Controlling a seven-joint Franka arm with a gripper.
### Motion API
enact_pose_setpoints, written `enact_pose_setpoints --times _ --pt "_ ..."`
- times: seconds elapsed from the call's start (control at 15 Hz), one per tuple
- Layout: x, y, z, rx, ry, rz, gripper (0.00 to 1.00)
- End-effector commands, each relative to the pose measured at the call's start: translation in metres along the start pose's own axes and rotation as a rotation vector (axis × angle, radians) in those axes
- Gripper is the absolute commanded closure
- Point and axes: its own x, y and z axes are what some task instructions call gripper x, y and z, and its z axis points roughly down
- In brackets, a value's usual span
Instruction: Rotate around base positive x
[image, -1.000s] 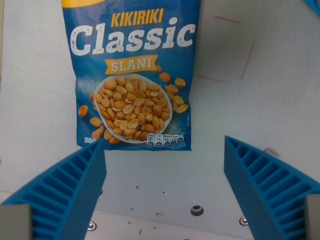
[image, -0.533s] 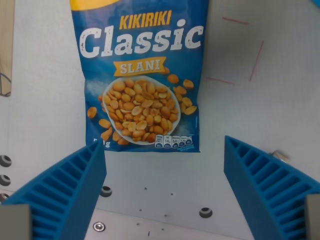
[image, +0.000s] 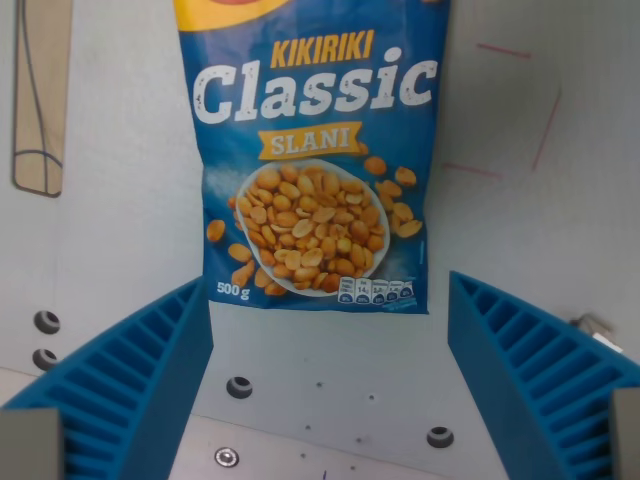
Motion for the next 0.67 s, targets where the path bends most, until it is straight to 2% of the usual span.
enact_pose_setpoints --times 0.07,0.67 --pt "-0.0012 0.0045 -0.0014 0.2 0.055 -0.02 0.0" --pt "-0.0012 0.0045 -0.0014 0.316 0.084 -0.022 0.0"
